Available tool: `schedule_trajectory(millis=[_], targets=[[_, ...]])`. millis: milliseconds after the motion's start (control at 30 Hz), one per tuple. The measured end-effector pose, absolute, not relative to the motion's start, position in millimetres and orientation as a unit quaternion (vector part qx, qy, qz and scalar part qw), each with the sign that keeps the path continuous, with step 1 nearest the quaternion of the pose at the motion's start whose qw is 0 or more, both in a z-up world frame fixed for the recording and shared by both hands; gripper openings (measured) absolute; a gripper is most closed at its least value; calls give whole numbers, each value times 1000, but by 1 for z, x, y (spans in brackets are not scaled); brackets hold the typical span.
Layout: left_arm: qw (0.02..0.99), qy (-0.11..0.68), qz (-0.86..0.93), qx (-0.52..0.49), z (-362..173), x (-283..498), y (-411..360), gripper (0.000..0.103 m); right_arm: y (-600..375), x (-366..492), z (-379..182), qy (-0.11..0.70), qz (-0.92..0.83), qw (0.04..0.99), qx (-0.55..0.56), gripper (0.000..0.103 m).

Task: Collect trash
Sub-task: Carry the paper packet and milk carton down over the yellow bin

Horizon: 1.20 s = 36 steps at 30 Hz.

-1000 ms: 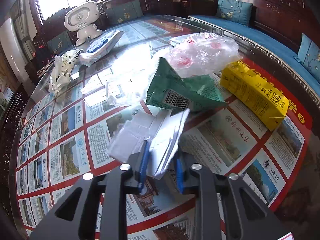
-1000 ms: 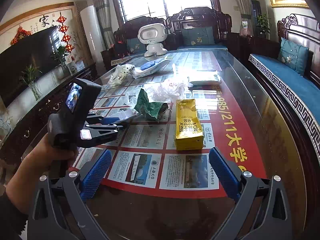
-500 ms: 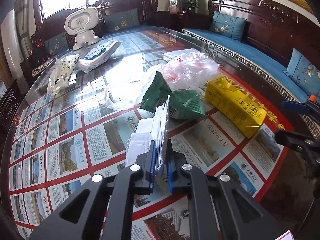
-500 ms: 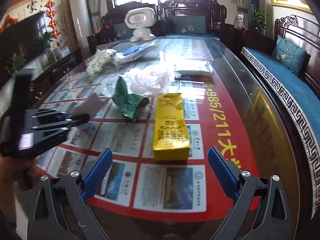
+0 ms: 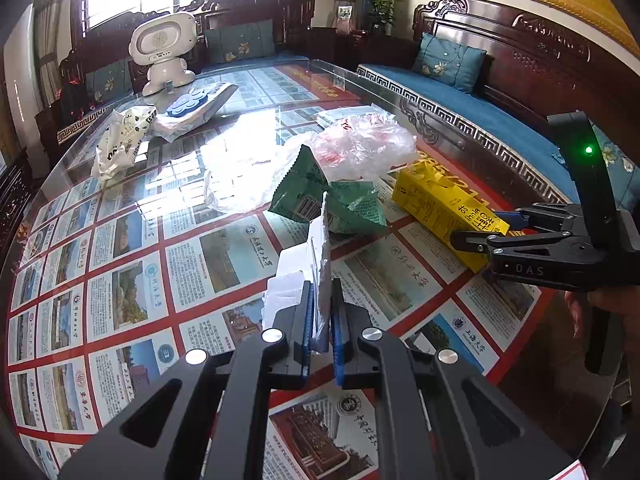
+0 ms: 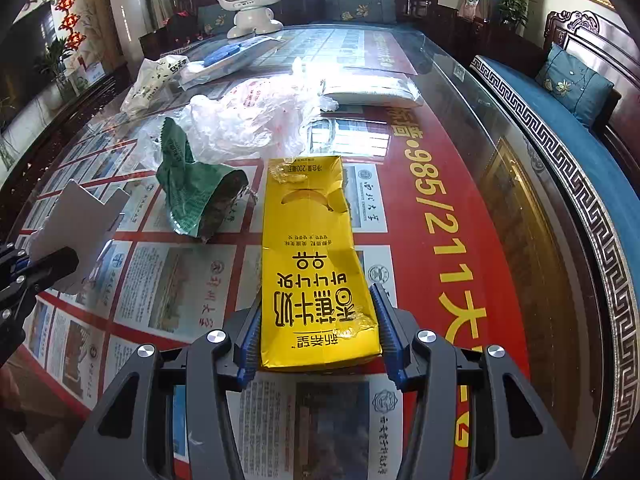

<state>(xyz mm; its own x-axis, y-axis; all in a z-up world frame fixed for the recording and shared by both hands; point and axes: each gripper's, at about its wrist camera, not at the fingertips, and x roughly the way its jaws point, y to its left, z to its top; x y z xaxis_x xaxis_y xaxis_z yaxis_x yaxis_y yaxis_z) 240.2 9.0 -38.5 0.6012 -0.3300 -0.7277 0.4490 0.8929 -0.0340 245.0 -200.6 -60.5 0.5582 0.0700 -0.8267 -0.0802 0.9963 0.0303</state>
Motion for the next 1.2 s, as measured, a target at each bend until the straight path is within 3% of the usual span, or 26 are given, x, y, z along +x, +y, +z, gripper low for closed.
schedule_trajectory(millis=[400, 800, 1200], targets=[[896, 372, -229, 81, -19, 184, -1, 9, -202, 161, -25, 428, 84, 900, 13, 48], [894, 321, -289, 116, 9, 42, -23, 9, -187, 16, 5, 387, 168, 906, 14, 48], [888, 324, -314, 93, -20, -95, -4, 9, -187, -125, -15, 392, 190, 900, 8, 48]])
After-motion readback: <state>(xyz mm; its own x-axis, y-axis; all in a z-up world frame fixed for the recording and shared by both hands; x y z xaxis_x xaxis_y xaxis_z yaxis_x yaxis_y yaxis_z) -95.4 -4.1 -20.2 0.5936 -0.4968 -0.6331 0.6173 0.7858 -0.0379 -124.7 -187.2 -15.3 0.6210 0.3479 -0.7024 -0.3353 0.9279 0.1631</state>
